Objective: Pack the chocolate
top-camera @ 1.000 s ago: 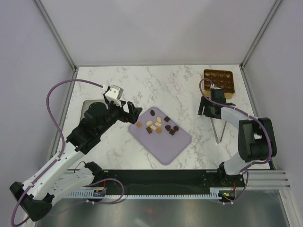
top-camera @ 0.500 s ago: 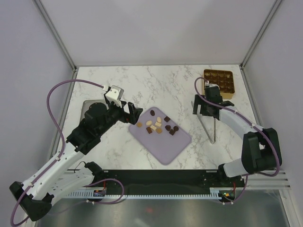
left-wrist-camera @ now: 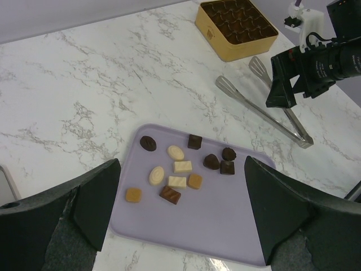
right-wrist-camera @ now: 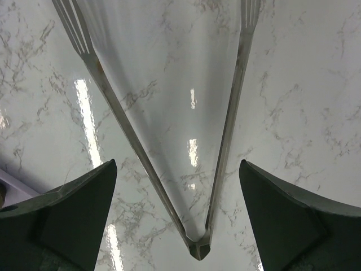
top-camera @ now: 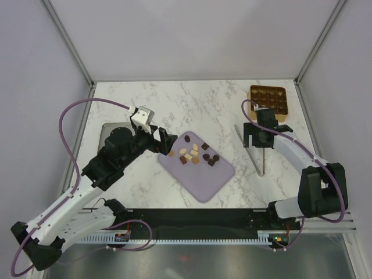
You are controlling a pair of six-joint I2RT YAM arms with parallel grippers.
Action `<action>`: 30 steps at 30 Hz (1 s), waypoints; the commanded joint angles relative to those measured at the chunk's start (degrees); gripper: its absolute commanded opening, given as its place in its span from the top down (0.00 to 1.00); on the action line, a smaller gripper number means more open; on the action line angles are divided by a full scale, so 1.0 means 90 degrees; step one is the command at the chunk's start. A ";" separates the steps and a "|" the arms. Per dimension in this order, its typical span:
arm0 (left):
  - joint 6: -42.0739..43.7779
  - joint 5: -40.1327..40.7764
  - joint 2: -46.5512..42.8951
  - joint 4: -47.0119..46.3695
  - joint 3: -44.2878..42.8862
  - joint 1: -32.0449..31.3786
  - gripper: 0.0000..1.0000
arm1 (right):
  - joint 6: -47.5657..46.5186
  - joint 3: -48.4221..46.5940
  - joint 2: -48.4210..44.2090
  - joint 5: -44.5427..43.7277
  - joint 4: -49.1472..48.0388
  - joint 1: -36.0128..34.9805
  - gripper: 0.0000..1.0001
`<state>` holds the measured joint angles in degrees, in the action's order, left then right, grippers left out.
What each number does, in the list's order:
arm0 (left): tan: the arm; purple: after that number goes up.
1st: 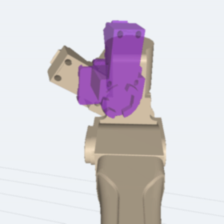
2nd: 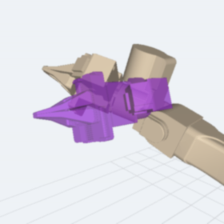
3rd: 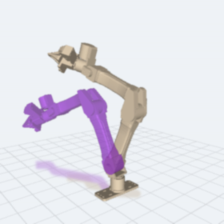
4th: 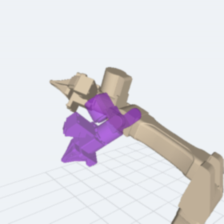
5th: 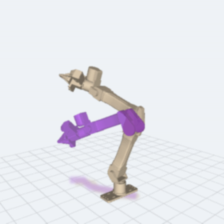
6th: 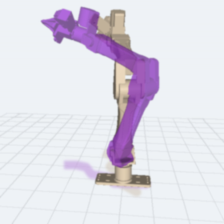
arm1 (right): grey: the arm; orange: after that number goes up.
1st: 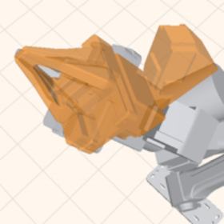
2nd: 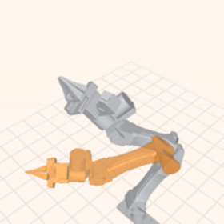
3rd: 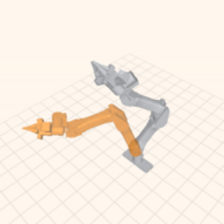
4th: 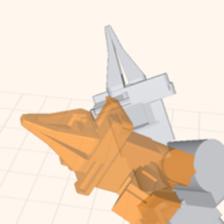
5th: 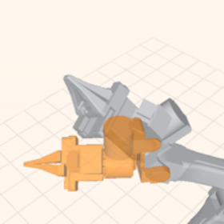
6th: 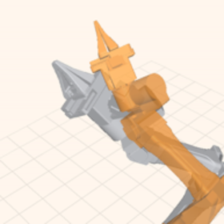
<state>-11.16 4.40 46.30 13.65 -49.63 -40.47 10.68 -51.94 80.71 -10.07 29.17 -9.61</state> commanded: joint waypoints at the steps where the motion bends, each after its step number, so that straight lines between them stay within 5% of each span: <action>1: 0.0185 -0.0011 -0.0106 -0.0120 -0.0121 -0.0054 0.02 | -0.0541 0.0049 -0.0071 0.0511 0.0031 0.0139 0.02; 30: 0.0322 0.0096 -0.0145 -0.0149 -0.0052 -0.0084 0.02 | -0.0688 -0.0312 0.0818 0.0854 0.0411 0.0423 0.02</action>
<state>-10.57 4.43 45.58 13.65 -49.63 -41.01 5.08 -52.47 87.39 -2.74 32.21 -6.35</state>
